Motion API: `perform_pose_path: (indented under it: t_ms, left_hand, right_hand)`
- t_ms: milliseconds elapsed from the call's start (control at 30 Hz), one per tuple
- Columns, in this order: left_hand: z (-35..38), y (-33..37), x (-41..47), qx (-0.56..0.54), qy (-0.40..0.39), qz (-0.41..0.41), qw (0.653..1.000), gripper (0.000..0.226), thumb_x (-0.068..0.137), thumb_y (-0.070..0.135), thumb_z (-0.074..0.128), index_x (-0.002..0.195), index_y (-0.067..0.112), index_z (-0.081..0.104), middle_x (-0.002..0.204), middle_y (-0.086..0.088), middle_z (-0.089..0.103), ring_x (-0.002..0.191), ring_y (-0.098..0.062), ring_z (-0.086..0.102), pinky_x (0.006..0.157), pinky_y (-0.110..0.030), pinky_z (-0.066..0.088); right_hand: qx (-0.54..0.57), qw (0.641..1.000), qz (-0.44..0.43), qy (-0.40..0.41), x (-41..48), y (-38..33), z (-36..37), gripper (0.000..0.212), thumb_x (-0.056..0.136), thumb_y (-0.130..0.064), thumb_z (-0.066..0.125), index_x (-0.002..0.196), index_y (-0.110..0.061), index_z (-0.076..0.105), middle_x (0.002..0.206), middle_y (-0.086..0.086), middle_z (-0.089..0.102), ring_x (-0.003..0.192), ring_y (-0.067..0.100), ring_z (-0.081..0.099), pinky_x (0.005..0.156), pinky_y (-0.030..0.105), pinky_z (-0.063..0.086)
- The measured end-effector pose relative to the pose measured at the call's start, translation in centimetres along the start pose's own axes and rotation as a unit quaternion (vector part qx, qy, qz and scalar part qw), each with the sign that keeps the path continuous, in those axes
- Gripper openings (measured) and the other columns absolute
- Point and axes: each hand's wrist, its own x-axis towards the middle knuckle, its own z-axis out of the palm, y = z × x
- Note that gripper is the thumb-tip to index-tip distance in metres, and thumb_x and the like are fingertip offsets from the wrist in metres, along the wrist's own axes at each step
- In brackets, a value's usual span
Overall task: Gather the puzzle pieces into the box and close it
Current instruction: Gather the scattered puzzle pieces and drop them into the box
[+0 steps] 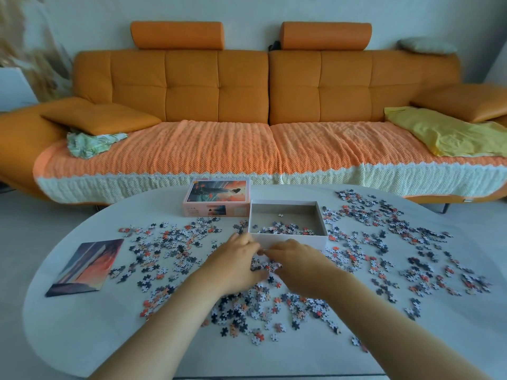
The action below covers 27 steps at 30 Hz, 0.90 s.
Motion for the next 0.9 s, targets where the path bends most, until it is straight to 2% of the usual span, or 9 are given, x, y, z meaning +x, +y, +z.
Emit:
perform_pose_path:
  t_ms: [67, 200, 267, 367, 433, 600, 767, 833, 900]
  left_hand:
    - [0.5, 0.1, -0.4, -0.008, -0.029, 0.004, 1.000, 0.062, 0.086, 0.060, 0.056, 0.137, 0.025, 0.047, 0.129, 0.009, 0.042, 0.123, -0.011, 0.034, 0.101, -0.036, 0.040]
    - [0.6, 0.2, -1.1, -0.077, -0.020, 0.024, 0.997, 0.044, 0.089, 0.045, 0.063, 0.130, 0.030, 0.055, 0.125, 0.012, 0.046, 0.126, -0.008, 0.036, 0.105, -0.037, 0.039]
    - [0.2, 0.1, -1.4, -0.084, -0.029, 0.025, 0.996, 0.047, 0.088, 0.047, 0.064, 0.132, 0.033, 0.053, 0.129, 0.013, 0.044, 0.128, -0.006, 0.035, 0.107, -0.037, 0.037]
    - [-0.2, -0.5, -1.9, -0.045, -0.063, 0.009, 0.997, 0.074, 0.080, 0.059, 0.064, 0.144, 0.033, 0.038, 0.139, 0.012, 0.034, 0.132, -0.008, 0.027, 0.109, -0.036, 0.034]
    - [-0.3, -0.7, -2.0, -0.036, -0.077, -0.009, 0.996, 0.079, 0.080, 0.062, 0.063, 0.147, 0.033, 0.033, 0.140, 0.011, 0.031, 0.133, -0.009, 0.025, 0.110, -0.037, 0.032]
    - [-0.1, 0.1, -1.8, -0.048, -0.046, -0.004, 0.998, 0.062, 0.088, 0.052, 0.060, 0.144, 0.033, 0.039, 0.132, 0.011, 0.039, 0.130, -0.008, 0.030, 0.106, -0.034, 0.034]
    - [-0.4, -0.1, -1.3, -0.048, -0.092, -0.030, 0.994, 0.071, 0.084, 0.053, 0.062, 0.146, 0.032, 0.036, 0.130, 0.009, 0.037, 0.128, -0.009, 0.029, 0.106, -0.038, 0.037]
    - [-0.4, 0.0, -1.2, -0.052, -0.084, -0.026, 0.995, 0.060, 0.086, 0.046, 0.064, 0.141, 0.031, 0.045, 0.122, 0.008, 0.042, 0.124, -0.010, 0.035, 0.103, -0.037, 0.039]
    - [-0.3, 0.4, -1.1, -0.064, -0.061, -0.016, 0.996, 0.043, 0.090, 0.036, 0.063, 0.132, 0.030, 0.056, 0.116, 0.006, 0.047, 0.118, -0.012, 0.044, 0.099, -0.036, 0.043]
  right_hand:
    - [-0.022, 1.000, 0.004, -0.018, -0.2, 0.0, 0.4, 0.043, 0.095, -0.017, 0.050, 0.136, -0.031, 0.050, 0.126, -0.003, 0.049, 0.112, 0.021, 0.046, 0.088, 0.039, 0.050]
    - [0.045, 0.998, 0.029, -0.032, -0.6, 0.3, -0.6, 0.030, 0.097, -0.021, 0.048, 0.118, -0.033, 0.066, 0.113, -0.006, 0.054, 0.105, 0.017, 0.052, 0.088, 0.036, 0.049]
    - [0.078, 0.995, 0.054, -0.031, -0.9, 0.8, -1.3, 0.028, 0.097, -0.025, 0.049, 0.118, -0.033, 0.065, 0.116, -0.007, 0.054, 0.107, 0.016, 0.053, 0.092, 0.035, 0.048]
    - [0.054, 0.991, 0.101, -0.067, -1.7, 1.5, -1.8, 0.044, 0.092, -0.035, 0.054, 0.135, -0.032, 0.052, 0.131, -0.002, 0.045, 0.123, 0.018, 0.044, 0.103, 0.039, 0.044]
    - [0.027, 0.986, 0.122, -0.110, -2.0, 1.4, -1.7, 0.060, 0.087, -0.040, 0.056, 0.144, -0.033, 0.040, 0.134, 0.001, 0.039, 0.127, 0.022, 0.038, 0.104, 0.043, 0.042]
    - [0.073, 0.982, 0.130, -0.114, -1.3, 0.5, -1.2, 0.058, 0.088, -0.032, 0.056, 0.143, -0.039, 0.039, 0.128, 0.002, 0.038, 0.125, 0.024, 0.037, 0.104, 0.043, 0.041]
    - [0.041, 0.978, 0.158, -0.131, -1.4, 0.4, -1.1, 0.069, 0.082, -0.057, 0.060, 0.142, -0.032, 0.039, 0.131, 0.006, 0.036, 0.124, 0.025, 0.035, 0.102, 0.045, 0.042]
    - [0.064, 0.979, 0.153, -0.115, -1.0, -0.2, -0.9, 0.062, 0.084, -0.053, 0.063, 0.140, -0.034, 0.044, 0.127, 0.004, 0.038, 0.120, 0.024, 0.039, 0.100, 0.042, 0.043]
    - [0.100, 0.980, 0.147, -0.094, -0.4, -0.8, -0.8, 0.050, 0.088, -0.042, 0.065, 0.135, -0.034, 0.052, 0.120, 0.001, 0.041, 0.111, 0.022, 0.047, 0.092, 0.033, 0.045]
